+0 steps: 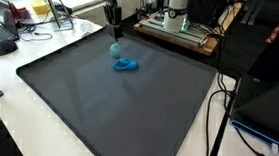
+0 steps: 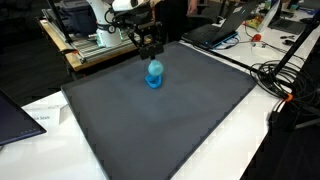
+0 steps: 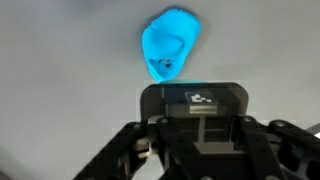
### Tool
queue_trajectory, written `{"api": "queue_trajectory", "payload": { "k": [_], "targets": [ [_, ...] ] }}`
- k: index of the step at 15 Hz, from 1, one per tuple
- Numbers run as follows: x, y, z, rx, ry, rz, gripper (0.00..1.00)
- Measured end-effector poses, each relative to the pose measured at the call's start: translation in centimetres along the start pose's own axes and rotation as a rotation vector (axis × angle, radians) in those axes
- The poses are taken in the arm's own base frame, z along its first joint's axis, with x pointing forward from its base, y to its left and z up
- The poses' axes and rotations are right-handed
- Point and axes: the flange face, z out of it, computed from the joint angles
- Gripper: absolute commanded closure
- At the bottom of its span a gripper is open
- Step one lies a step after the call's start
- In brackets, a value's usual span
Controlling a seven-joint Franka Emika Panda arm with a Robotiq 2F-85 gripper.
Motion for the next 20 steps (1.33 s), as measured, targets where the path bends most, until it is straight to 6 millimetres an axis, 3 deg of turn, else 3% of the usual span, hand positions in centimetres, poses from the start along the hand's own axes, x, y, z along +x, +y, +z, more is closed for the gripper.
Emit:
{"api": "queue_trajectory", "payload": {
  "k": [5,11,16,20],
  "targets": [
    [-4.4,-1.7,0.0,0.001,0.103,-0.06,0.78],
    [-8.9,-0.7,1.1,-0.005,0.223,-0.076,0.78],
    [-9.0,-1.2,1.4,0.012,0.285,-0.066,0.78],
    [-9.9,-1.7,2.3,0.057,0.198,-0.035,0.78]
  ]
}}
